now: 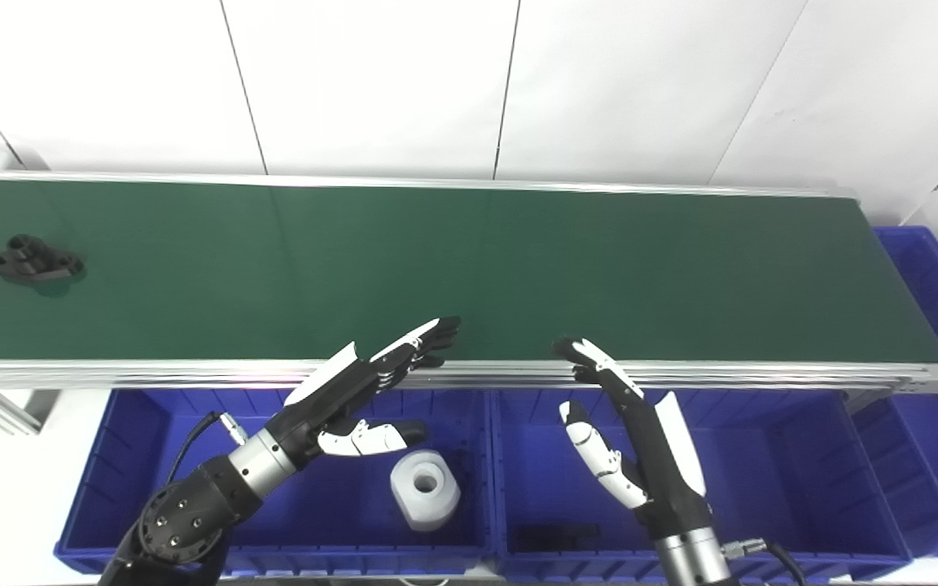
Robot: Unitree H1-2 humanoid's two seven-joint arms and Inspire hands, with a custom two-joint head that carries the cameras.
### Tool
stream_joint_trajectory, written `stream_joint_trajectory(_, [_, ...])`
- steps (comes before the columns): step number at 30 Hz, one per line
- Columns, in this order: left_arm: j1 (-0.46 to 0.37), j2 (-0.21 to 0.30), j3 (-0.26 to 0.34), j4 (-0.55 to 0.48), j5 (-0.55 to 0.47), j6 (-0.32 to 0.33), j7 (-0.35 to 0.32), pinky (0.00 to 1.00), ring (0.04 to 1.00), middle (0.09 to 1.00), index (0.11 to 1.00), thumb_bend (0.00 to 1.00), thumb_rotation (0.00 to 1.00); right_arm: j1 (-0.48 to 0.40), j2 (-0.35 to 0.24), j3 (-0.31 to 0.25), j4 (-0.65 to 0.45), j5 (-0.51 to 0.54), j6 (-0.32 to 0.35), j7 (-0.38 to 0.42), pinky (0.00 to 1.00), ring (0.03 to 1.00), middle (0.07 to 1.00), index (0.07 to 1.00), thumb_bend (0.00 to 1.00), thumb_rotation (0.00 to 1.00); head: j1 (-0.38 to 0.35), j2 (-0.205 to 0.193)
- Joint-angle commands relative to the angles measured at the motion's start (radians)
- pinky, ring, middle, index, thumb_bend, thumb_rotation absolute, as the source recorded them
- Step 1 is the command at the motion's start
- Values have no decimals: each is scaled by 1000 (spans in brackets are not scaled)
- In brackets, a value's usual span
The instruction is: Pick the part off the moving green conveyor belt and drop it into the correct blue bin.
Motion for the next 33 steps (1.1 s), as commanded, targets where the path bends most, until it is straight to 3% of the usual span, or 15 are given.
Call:
stream_joint_trajectory(1, [-23, 3, 5, -29, -20, -4, 7, 917, 971, 989, 974, 377, 682, -8, 0, -2, -38, 2, -1, 1, 806, 859, 890, 873, 370, 842, 2, 2])
stream_joint_trajectory(33, [-17, 7, 4, -40, -29, 12, 2, 929, 979, 995, 979, 372, 683, -2, 2, -2, -39, -8, 0, 0, 806, 859, 888, 874, 371, 871, 3, 7])
